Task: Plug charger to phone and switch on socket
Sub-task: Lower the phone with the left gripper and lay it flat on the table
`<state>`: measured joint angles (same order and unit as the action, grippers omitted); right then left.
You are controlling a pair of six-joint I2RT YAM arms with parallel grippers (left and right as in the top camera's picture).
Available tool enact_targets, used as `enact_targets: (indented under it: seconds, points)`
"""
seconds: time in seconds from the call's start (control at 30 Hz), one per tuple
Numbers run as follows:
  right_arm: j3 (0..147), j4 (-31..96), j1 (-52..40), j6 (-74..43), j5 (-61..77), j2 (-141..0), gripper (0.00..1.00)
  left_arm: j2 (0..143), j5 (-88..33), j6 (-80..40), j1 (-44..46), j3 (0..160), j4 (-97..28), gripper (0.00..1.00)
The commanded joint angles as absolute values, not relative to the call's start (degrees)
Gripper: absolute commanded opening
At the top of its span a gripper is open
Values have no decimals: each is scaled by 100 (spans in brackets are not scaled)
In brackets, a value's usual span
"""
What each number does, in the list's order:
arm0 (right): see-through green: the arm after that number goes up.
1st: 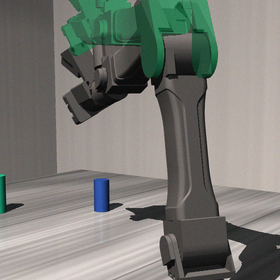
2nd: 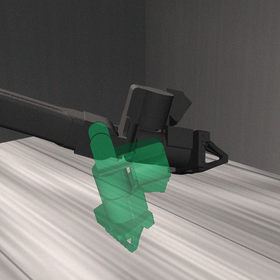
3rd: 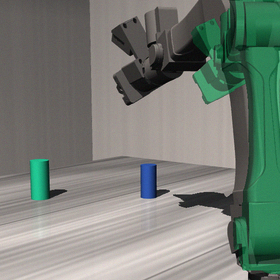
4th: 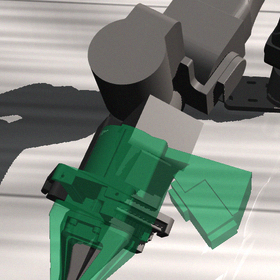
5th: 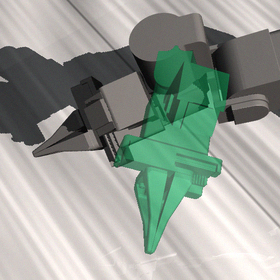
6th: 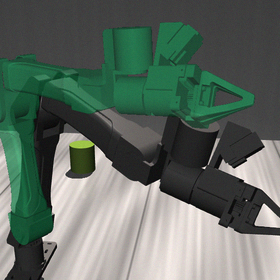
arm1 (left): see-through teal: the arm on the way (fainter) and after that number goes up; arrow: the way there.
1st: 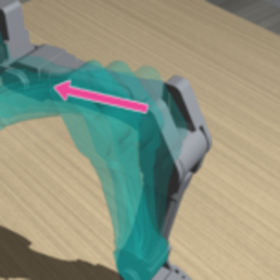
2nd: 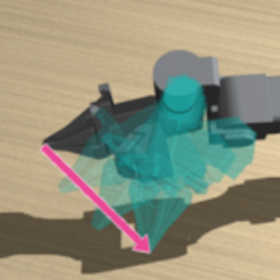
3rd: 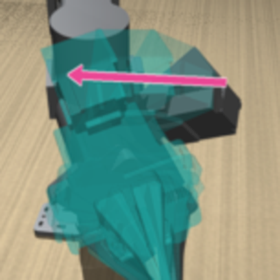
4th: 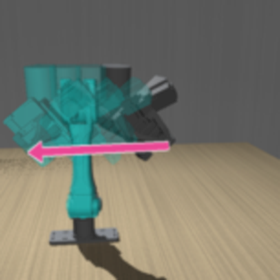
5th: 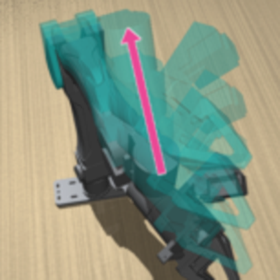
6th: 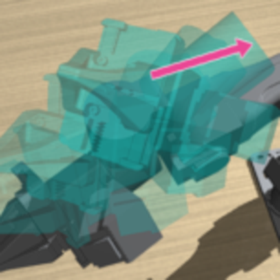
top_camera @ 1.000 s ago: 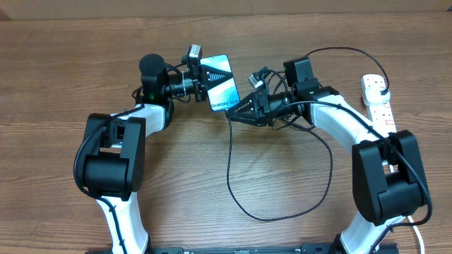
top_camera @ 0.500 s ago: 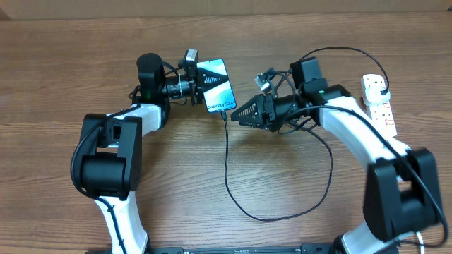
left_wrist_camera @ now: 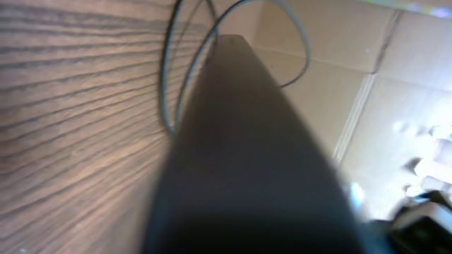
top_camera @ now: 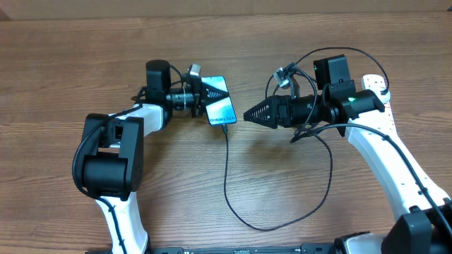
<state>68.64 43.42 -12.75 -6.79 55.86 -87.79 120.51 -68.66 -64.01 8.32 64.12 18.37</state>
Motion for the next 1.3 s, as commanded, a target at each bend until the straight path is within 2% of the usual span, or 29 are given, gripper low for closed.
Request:
enact_targets:
  seconds: [0.0,0.17,0.37,0.5,0.93,1.27]
  points:
    - [6864,4375,-1249,-521,5227,-8604,83,11970,-6525,-5583,1020,6469,1546,4]
    - [6864,4425,-1249,-438,5207,-8604,83,11970,-5964,-5264,1120,6595,687,4]
    - [6864,4442,-1249,-438,5103,-8604,84,11970,-4753,-3916,1253,7450,-1695,5]
    - [6864,4497,-1249,-419,5085,-8604,84,11970,-3970,-3361,1288,8009,-2805,4]
    - [6864,4578,-1249,-419,4952,-8604,84,11990,-3264,-2510,1288,8149,-3044,6]
    - [6864,4600,-1249,-419,4950,-8604,84,12272,-3260,-2443,1273,8149,-3000,16]
